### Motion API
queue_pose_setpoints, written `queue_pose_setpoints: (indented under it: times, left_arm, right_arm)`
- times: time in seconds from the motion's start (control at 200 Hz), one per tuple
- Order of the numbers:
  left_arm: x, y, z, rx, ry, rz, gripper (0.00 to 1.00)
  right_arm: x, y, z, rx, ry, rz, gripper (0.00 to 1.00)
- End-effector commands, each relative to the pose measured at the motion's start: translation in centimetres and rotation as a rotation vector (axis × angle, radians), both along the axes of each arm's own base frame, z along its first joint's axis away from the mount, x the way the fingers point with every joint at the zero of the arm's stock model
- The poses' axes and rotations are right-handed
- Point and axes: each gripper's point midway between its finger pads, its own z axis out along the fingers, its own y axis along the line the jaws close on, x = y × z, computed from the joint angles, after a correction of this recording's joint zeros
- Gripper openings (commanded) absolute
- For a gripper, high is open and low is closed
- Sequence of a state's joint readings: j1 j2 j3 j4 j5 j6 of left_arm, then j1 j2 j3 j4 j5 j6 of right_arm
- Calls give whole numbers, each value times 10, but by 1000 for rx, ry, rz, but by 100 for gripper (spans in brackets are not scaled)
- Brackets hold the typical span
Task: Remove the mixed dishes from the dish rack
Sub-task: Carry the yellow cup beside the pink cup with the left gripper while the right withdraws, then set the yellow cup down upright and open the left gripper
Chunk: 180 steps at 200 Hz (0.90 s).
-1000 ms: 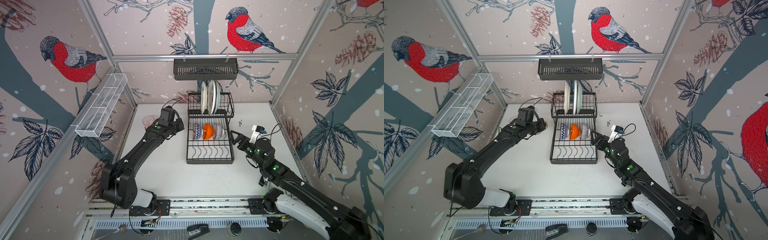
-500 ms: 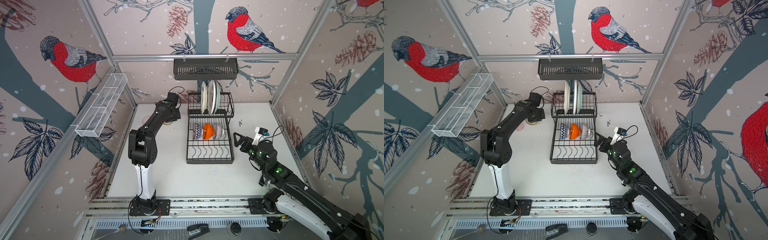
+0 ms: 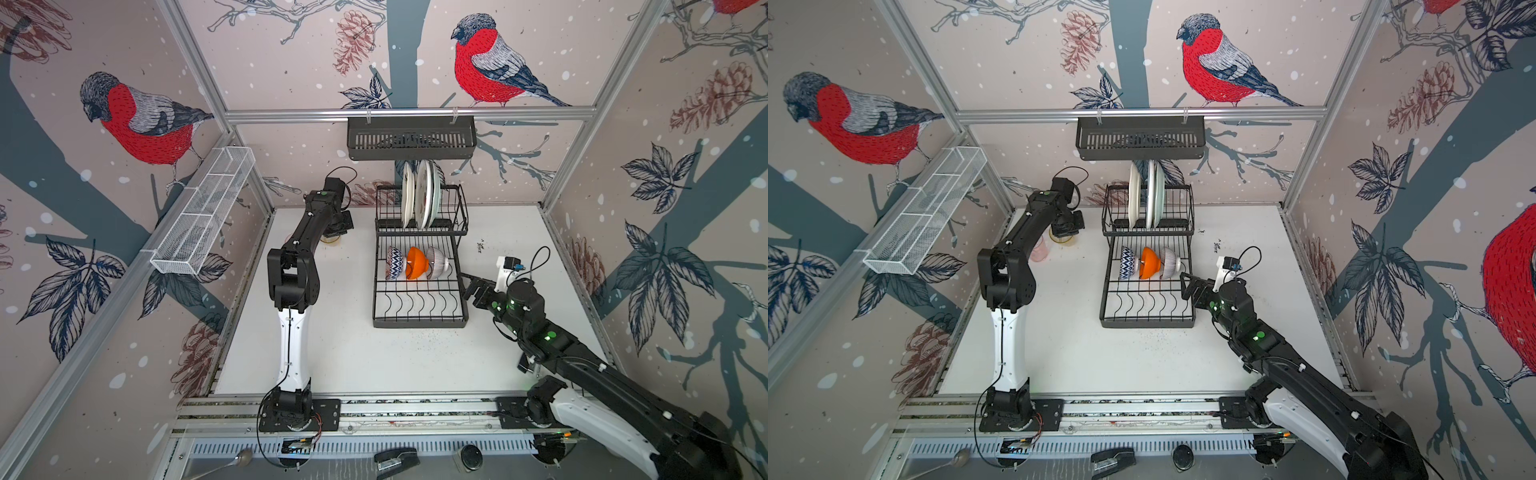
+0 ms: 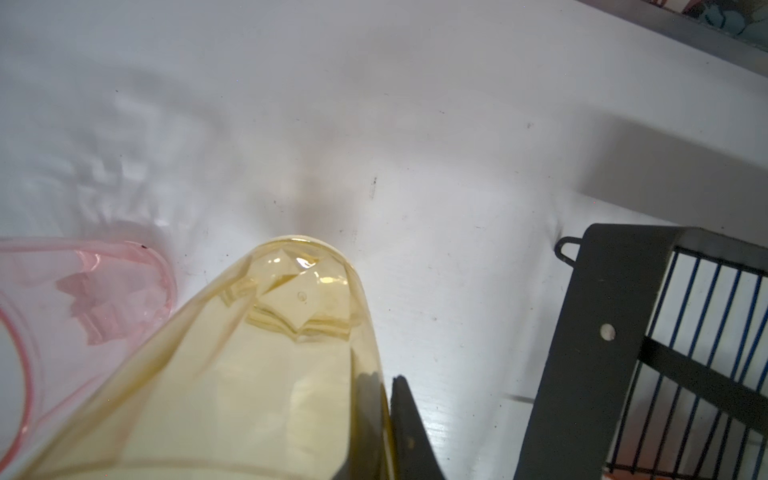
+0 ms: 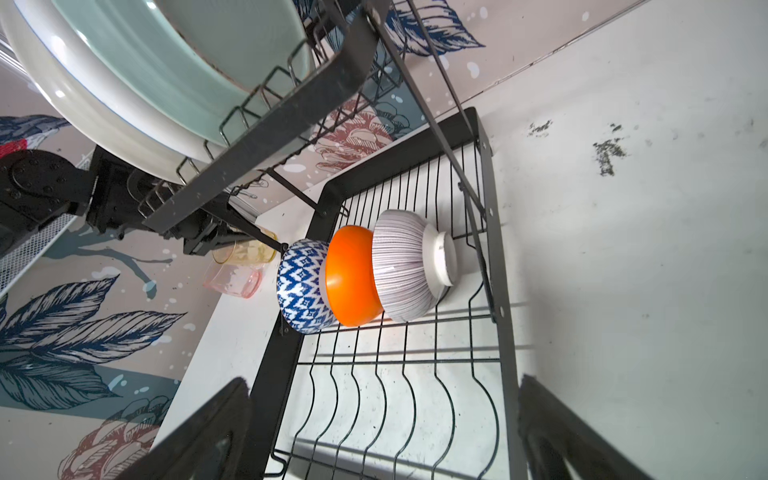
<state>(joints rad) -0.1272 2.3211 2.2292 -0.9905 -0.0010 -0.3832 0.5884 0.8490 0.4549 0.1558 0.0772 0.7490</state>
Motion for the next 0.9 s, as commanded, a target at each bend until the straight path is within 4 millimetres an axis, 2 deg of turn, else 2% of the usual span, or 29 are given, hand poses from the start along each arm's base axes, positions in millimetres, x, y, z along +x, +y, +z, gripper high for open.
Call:
queue_pose_setpoints:
  times: [0.0, 0.23, 0.33, 0.35, 0.4, 0.505, 0.555, 0.61, 0.675, 0.78, 0.82, 0.895]
  left_arm:
    - [-3, -3, -6, -42, 51, -36, 0]
    - [-4, 4, -16, -51, 82, -35, 0]
    - [-4, 5, -16, -44, 80, -34, 7]
    - [-4, 5, -16, -44, 79, -34, 9]
    - [-3, 5, -15, -43, 74, -36, 24]
    - [-1, 4, -15, -46, 66, -46, 36]
    - [1, 5, -13, -39, 60, -50, 53]
    - [2, 7, -11, -26, 51, -46, 61]
    - [6, 9, -2, -19, 28, -42, 71]
    - [11, 8, 17, -24, -29, -40, 93]
    - [13, 7, 27, -34, -53, -41, 97]
    - [15, 3, 45, -56, -100, -46, 97]
  right_arm:
    - [-2, 4, -7, -18, 28, 27, 100]
    - [-2, 3, -22, -13, 50, 18, 100]
    - [-3, 6, -28, -18, 68, 32, 100]
    - [-3, 6, -28, -19, 72, 35, 100]
    - [-4, 7, -31, -24, 82, 40, 100]
    - [-5, 8, -34, -26, 93, 43, 100]
    - [-6, 8, -35, -23, 96, 45, 100]
    - [-7, 8, -35, -18, 98, 48, 100]
    - [-9, 7, -35, -14, 95, 48, 100]
    - [-11, 7, -34, -14, 88, 55, 100]
    - [-12, 7, -33, -13, 85, 59, 100]
    - [-13, 9, -31, -13, 83, 72, 100]
